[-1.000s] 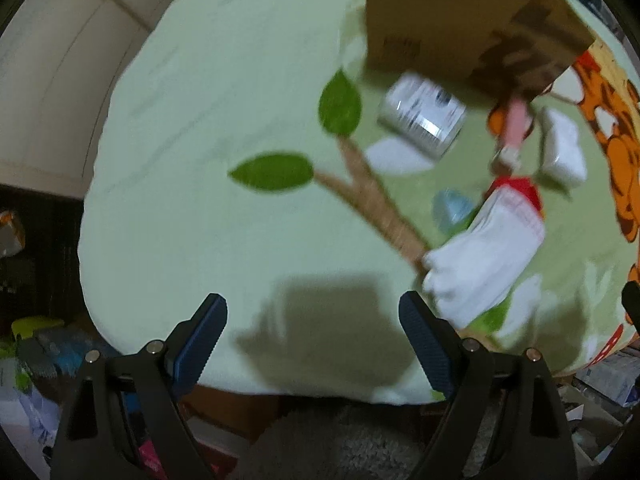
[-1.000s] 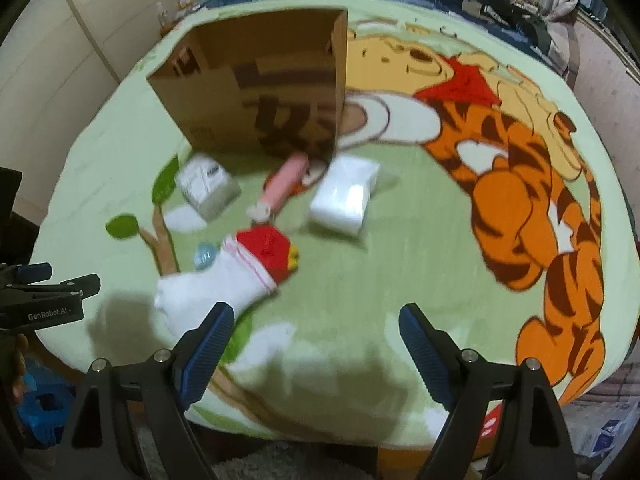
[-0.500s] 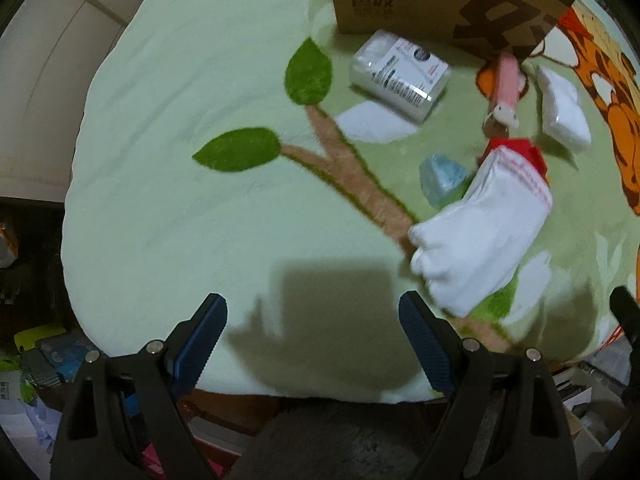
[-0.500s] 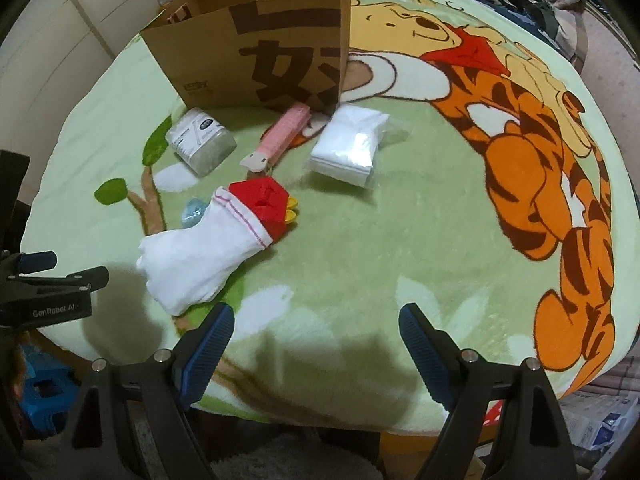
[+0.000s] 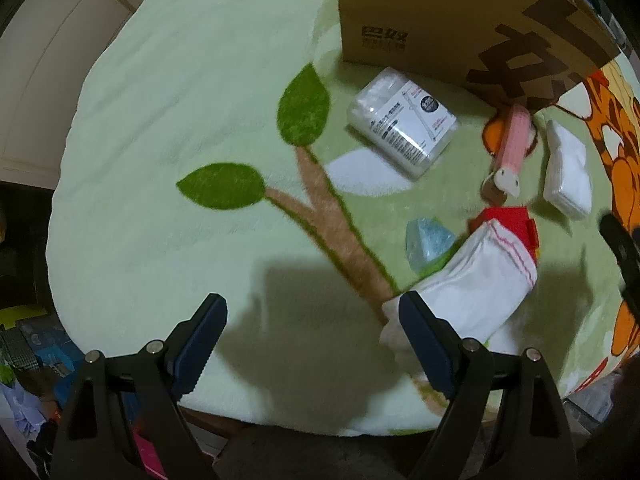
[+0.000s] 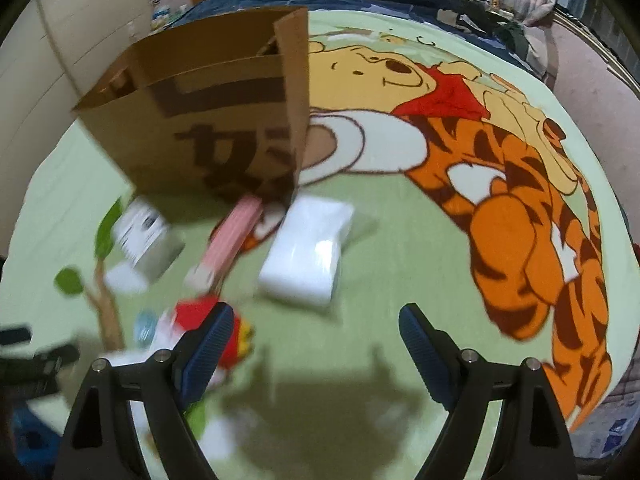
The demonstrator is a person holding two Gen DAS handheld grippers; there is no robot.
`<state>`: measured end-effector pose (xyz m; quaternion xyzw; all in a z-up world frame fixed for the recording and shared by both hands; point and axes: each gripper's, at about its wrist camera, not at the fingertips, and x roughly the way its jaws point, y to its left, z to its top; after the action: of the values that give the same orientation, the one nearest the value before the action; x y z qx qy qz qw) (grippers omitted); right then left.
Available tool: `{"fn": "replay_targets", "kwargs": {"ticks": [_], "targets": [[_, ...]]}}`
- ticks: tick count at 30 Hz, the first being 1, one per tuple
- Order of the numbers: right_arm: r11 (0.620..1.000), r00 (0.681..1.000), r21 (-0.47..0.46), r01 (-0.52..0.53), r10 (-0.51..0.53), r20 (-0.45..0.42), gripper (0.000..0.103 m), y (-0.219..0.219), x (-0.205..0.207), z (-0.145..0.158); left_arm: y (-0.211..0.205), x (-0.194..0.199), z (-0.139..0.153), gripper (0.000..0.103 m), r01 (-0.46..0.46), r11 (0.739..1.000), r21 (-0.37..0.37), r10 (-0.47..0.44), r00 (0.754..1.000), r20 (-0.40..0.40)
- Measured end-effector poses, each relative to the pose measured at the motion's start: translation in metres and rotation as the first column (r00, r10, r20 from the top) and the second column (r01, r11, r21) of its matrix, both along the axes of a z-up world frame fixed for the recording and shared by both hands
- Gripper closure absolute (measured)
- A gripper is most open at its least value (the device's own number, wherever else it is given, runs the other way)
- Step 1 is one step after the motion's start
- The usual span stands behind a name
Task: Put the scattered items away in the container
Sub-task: 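Grasp the white sock with the left tool while the right tool grasps the clear bag of cotton pads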
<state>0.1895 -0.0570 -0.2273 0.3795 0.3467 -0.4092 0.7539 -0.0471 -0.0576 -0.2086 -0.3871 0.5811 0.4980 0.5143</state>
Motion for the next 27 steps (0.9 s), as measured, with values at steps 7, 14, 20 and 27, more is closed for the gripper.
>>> {"fn": "replay_targets", "kwargs": {"ticks": [7, 14, 20, 27], "targets": [[0.999, 1.000, 0.048, -0.010, 0.010, 0.000, 0.016, -0.032, 0.032, -0.034, 0.026, 0.008, -0.004, 0.014, -0.031, 0.999, 0.029, 0.031, 0.999, 0.014], [0.980, 0.999, 0.196, -0.035, 0.034, 0.011, 0.031, -0.048, 0.042, -0.070, 0.035, 0.006, -0.010, 0.014, -0.055, 0.998, 0.029, 0.055, 0.998, 0.010], [0.977, 0.995, 0.187, -0.103, 0.099, 0.034, 0.057, -0.041, 0.031, -0.065, 0.027, 0.013, -0.007, 0.014, -0.021, 0.999, 0.035, 0.020, 1.000, 0.013], [0.971, 0.990, 0.196, -0.138, 0.133, 0.036, 0.057, -0.016, -0.006, -0.060, -0.035, 0.061, 0.006, 0.014, 0.365, 0.918, 0.157, -0.360, 0.931, -0.057]]}}
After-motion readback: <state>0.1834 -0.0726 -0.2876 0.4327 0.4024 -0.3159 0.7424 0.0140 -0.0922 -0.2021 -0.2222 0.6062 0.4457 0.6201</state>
